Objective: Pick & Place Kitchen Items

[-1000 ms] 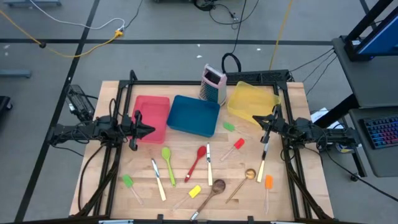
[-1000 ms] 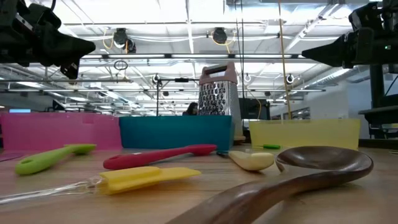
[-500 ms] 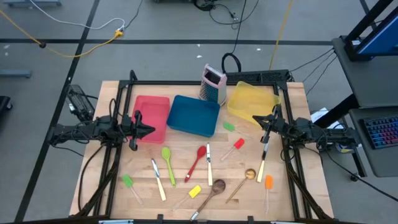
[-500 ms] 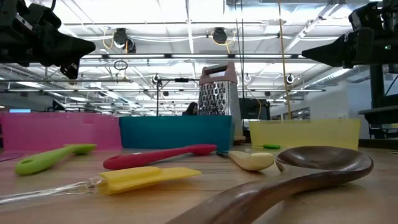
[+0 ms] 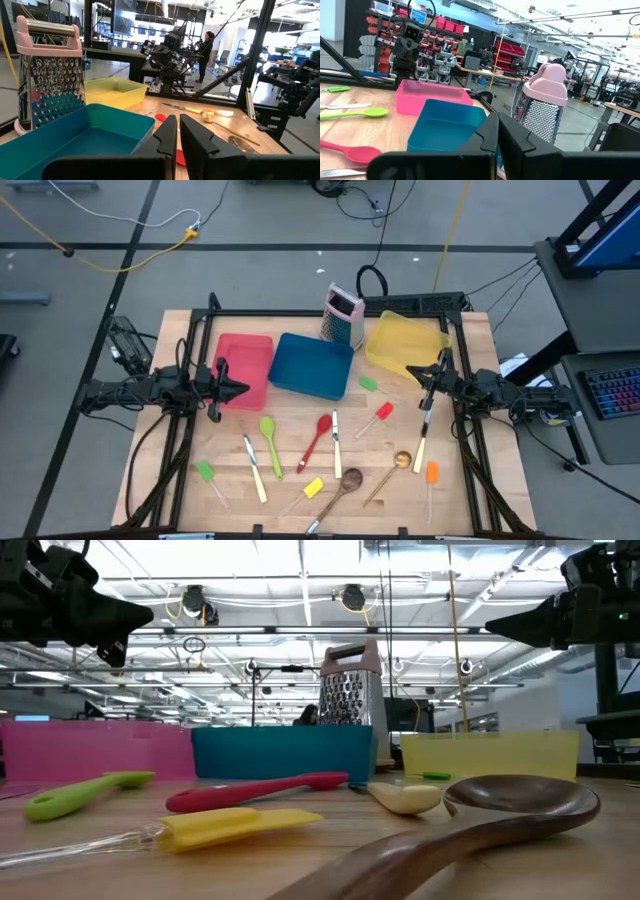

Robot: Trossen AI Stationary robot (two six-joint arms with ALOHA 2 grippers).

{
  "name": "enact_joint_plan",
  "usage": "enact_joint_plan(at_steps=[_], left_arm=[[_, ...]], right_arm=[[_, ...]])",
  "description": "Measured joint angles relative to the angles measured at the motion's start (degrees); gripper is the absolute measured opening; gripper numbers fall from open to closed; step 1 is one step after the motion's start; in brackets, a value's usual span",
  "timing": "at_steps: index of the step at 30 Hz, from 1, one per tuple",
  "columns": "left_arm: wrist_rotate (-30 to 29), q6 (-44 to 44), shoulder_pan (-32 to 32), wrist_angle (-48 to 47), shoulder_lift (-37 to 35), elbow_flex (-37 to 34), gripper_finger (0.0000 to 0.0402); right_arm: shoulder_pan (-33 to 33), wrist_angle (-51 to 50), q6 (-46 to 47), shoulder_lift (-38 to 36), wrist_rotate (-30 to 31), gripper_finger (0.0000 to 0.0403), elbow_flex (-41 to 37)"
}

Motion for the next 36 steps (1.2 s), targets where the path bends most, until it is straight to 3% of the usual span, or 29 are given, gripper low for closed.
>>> enact_joint_plan(at_steps=[27,33,36], left_arm=[[0.01,0.0,0.01,0.0,0.0,0.0,0.0026],[0.0,0.0,0.0,-0.01,0.02,0.02,0.0026],[0.0,0.0,-0.01,-0.01,0.02,0.0,0.0026]], right_arm=[[0.0,1.56,-0.04,0.0,-0.11,0.0,-0.01],[0.0,4.49,11.49,0.68,-6.67,0.0,0.01],[0.0,5.21,10.65,0.72,-7.49,0.0,-0.01]])
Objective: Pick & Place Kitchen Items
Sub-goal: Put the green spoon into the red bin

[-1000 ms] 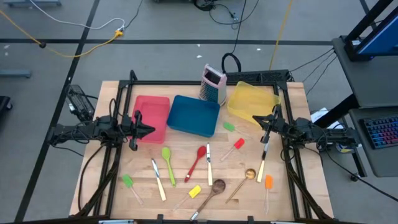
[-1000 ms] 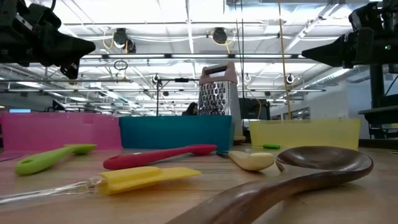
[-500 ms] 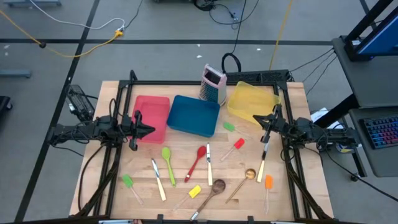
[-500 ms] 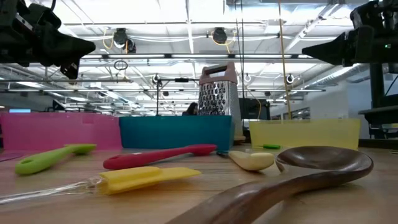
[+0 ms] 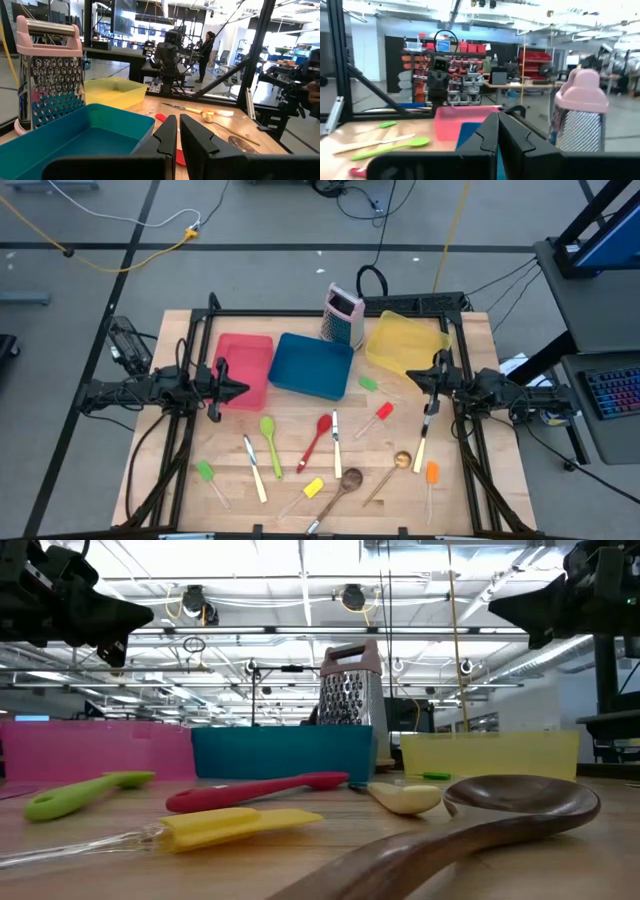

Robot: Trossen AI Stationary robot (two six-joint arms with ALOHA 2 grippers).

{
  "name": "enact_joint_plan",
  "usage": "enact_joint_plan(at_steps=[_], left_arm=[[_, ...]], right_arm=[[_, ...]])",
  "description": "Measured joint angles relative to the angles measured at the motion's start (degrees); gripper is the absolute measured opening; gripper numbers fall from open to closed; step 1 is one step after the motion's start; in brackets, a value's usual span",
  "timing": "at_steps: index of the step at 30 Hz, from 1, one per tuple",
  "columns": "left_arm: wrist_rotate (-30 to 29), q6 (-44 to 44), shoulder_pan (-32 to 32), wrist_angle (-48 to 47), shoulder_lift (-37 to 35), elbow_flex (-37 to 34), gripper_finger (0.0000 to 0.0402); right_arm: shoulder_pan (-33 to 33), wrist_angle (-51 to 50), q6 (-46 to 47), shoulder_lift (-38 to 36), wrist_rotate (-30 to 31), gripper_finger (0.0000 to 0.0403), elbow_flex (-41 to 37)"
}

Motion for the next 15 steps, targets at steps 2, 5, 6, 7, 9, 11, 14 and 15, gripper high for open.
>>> enact_joint_plan(at_steps=[2,5,6,7,9,11,14,15], left_arm=[[0.02,0.0,0.02,0.0,0.0,0.01,0.0026],[0.0,0.0,0.0,0.0,-0.01,0.0,0.0026],[0.02,0.0,0.02,0.0,0.0,0.0,0.0026],[0.0,0.0,0.02,0.02,-0.02,0.0,0.0026],[0.0,-0.02,0.02,0.36,0.0,0.0,0.0026],[0.0,-0.02,0.01,2.35,0.0,0.0,0.0026],[0.0,-0.02,0.02,5.36,0.0,0.0,0.0026],[0.0,-0.02,0.01,6.26,-0.01,0.0,0.0026]], right_arm=[[0.0,1.62,-2.94,0.0,0.0,0.0,0.0],[0.0,5.81,-6.25,0.0,0.01,0.0,0.0],[0.0,7.78,-7.93,0.0,0.01,0.0,0.0],[0.0,9.98,-9.87,0.0,-0.01,0.0,0.0],[0.0,14.51,-13.35,0.0,0.01,0.0,0.0],[0.0,18.03,-13.64,0.02,-0.34,0.0,-0.04],[0.0,16.7,-9.37,0.32,-5.45,0.0003,-0.03],[0.0,15.76,-7.08,0.92,-7.71,0.0006,-0.02]])
